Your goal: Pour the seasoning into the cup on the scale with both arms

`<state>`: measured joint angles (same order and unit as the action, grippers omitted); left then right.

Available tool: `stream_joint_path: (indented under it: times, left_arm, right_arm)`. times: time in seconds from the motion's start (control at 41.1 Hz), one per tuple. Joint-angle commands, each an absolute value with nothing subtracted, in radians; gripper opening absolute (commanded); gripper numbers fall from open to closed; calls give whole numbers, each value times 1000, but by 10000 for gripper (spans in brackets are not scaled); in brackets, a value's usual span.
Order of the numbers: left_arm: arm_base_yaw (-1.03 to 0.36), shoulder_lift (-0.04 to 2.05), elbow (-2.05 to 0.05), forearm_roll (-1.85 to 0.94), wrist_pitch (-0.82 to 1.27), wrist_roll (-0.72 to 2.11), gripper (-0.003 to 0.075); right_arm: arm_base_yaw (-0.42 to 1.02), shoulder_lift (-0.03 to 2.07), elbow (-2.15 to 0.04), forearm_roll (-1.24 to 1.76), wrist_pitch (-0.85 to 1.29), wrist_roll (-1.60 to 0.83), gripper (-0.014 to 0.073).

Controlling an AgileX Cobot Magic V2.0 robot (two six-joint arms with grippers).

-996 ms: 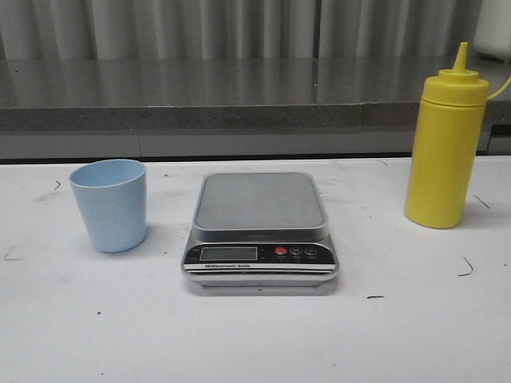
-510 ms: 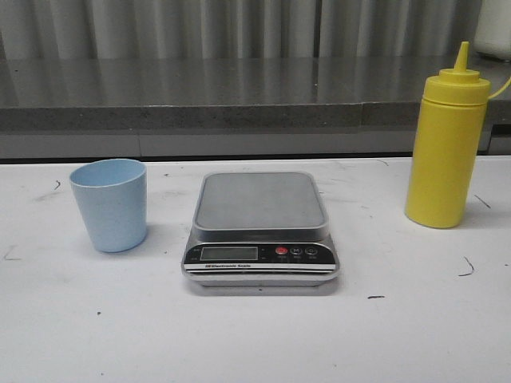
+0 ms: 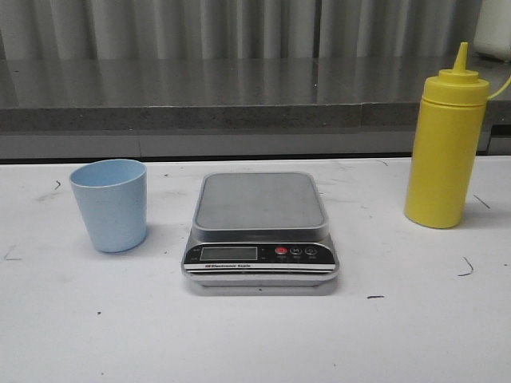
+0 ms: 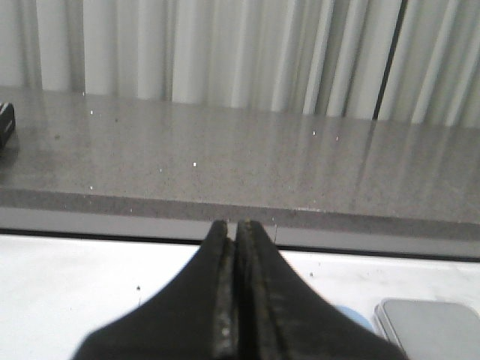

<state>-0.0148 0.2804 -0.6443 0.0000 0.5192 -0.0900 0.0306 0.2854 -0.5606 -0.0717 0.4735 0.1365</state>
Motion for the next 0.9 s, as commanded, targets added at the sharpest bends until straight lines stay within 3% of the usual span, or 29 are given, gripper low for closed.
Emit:
stream_joint_path:
  times: [0.0, 0.365, 0.413, 0.486, 0.608, 0.68, 0.778, 0.875]
  left_arm:
    - [-23, 358, -696, -7, 500, -96, -20]
    - [-23, 480, -669, -17, 522, -96, -20]
    - [-23, 492, -669, -17, 545, -96, -19]
    - [-23, 514, -669, -13, 577, -96, -12]
    - [-23, 547, -669, 0, 601, -94, 129]
    - [-23, 564, -669, 0, 606, -94, 293]
    - [-23, 591, -669, 0, 610, -89, 482]
    - [-30, 625, -671, -20, 624, -88, 538]
  right_arm:
    - [33, 394, -635, -93, 497, 119, -69]
    - [33, 655, -632, -98, 516, 119, -62]
    - [35, 676, -632, -98, 517, 119, -34]
    - [36, 697, -632, -98, 520, 118, 90]
    - [36, 708, -632, -98, 529, 106, 423]
    - [36, 708, -632, -98, 538, 102, 596]
    - [36, 708, -632, -98, 545, 94, 654]
    - [36, 708, -632, -98, 546, 94, 654]
